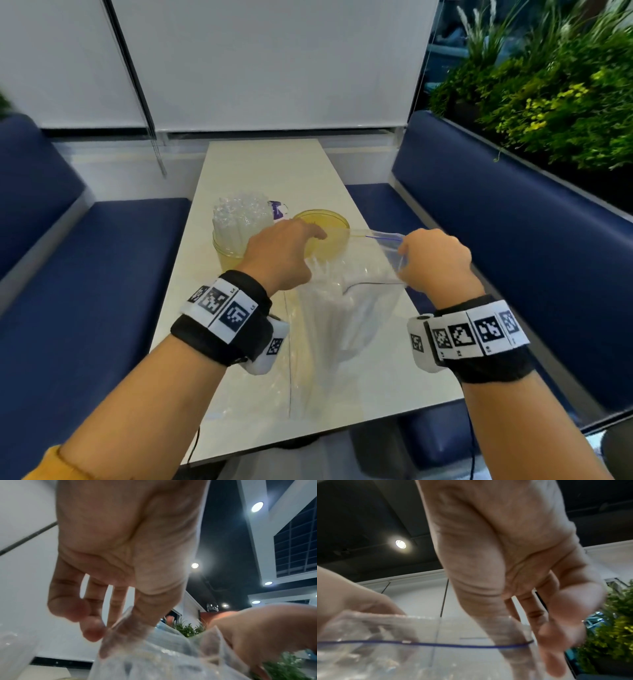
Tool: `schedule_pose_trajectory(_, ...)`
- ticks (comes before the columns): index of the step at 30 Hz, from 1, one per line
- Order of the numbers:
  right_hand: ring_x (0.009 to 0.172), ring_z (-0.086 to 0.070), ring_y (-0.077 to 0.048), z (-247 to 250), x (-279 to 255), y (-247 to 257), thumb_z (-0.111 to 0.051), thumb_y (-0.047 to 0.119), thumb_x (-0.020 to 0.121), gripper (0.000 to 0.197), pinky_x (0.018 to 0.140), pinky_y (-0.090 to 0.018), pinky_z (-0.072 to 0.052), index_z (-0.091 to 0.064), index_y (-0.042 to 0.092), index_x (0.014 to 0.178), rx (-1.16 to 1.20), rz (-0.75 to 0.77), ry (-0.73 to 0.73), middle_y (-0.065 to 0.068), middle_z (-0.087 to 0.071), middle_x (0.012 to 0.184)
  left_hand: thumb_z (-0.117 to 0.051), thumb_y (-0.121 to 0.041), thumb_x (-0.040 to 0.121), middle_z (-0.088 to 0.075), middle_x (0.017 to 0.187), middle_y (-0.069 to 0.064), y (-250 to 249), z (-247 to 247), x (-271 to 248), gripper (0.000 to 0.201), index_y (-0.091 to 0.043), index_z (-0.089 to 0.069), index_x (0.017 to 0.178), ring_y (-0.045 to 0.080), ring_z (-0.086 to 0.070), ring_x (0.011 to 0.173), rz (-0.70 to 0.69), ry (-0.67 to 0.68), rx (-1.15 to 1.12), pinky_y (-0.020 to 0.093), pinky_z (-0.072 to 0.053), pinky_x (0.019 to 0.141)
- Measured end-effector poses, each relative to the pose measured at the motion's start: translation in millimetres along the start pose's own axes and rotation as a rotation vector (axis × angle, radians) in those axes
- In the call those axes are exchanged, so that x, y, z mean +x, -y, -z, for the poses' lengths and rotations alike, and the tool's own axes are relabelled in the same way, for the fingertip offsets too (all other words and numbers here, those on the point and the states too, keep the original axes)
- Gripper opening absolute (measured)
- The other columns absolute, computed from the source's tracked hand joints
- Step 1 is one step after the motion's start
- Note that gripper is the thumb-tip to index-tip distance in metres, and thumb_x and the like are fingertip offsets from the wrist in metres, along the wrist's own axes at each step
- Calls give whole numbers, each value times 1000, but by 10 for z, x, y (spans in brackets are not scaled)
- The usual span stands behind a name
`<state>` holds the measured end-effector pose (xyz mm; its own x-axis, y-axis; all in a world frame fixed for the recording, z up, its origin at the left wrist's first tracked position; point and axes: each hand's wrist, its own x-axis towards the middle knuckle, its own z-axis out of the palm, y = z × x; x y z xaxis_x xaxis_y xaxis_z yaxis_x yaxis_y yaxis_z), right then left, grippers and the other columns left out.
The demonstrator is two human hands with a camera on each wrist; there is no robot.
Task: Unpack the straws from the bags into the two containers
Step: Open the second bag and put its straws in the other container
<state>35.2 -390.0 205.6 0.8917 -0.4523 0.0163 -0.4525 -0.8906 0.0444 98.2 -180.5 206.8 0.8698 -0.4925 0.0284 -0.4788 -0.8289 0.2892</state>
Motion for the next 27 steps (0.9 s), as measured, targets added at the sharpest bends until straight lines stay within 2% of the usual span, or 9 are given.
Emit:
schedule_pose_trajectory(3, 83, -52, -23, -6, 34, -110, -62, 17, 91, 28, 66, -30, -38, -66, 25, 118, -29, 0, 32, -3, -64, 110, -51, 5, 80, -61, 137, -7, 101, 11, 4, 73, -42, -57, 135, 24, -58, 120, -10, 57, 15, 42, -54, 94)
schedule_pose_trajectory(7, 114, -50, -27, -60, 2, -10, -61, 31, 94, 33, 71, -31, -37, -61, 21, 125, -50, 23, -46, -6, -55, 121, -50, -3, 87, -63, 136, -7, 77, -53, 20, 66, -29, -47, 147, 23, -58, 119, -30, 104, -89, 41, -50, 101)
schedule_pose_trajectory(8, 113, -49, -27, -44, -21, 38, -60, 37, 95, 32, 70, -32, -37, -63, 19, 121, -37, 26, -96, -6, -54, 118, -50, -4, 88, -61, 138, -6, 63, -73, 24, 64, -24, -45, 149, 22, -62, 109, -32, 100, -151, 37, -52, 95)
schedule_pose_trajectory(11, 96, -56, -23, 30, -61, 183, -56, 44, 97, 31, 65, -31, -41, -68, 17, 106, 22, 137, -204, -3, -60, 105, -49, -2, 91, -55, 141, -2, 40, -159, 53, 63, -16, -41, 151, 24, -65, 71, -27, 84, -360, 28, -53, 54)
schedule_pose_trajectory(13, 88, -62, -20, 89, -38, 234, -56, 41, 98, 28, 70, -32, -53, -72, 21, 108, 190, 286, -147, 0, -67, 103, -50, -3, 91, -54, 141, -4, 49, -218, 75, 63, -16, -40, 151, 19, -62, 67, -27, 65, -422, 21, -48, 47)
schedule_pose_trajectory(16, 114, -58, -18, 171, 44, 268, -58, 43, 97, 34, 98, -37, -49, -64, 31, 128, 229, 574, 58, 5, -59, 130, -52, -5, 91, -58, 141, -4, 84, -263, 83, 60, -18, -44, 149, 11, -58, 75, -59, 26, -444, 22, -53, 66)
schedule_pose_trajectory(18, 124, -52, -16, 138, 118, 308, -58, 54, 94, 44, 105, -40, -45, -59, 34, 134, 189, 666, 133, 9, -53, 139, -53, -4, 91, -60, 139, -4, 109, -281, 85, 59, -18, -46, 148, 15, -63, 99, -66, 12, -462, 28, -53, 85)
schedule_pose_trajectory(22, 132, -49, -20, -121, 225, 371, -51, 67, 91, 61, 109, -41, -41, -49, 35, 142, 28, 620, 261, 5, -52, 144, -51, -1, 92, -60, 139, -4, 135, -314, 83, 55, -16, -52, 145, 17, -52, 132, -46, 8, -472, 21, -37, 98)
schedule_pose_trajectory(27, 129, -50, -19, -156, 242, 321, -47, 52, 99, 45, 110, -33, -37, -56, 29, 138, -16, 563, 401, 4, -54, 143, -48, -2, 93, -60, 140, -1, 228, -349, 76, 51, -15, -55, 141, 18, -51, 133, -15, -15, -442, 23, -36, 103)
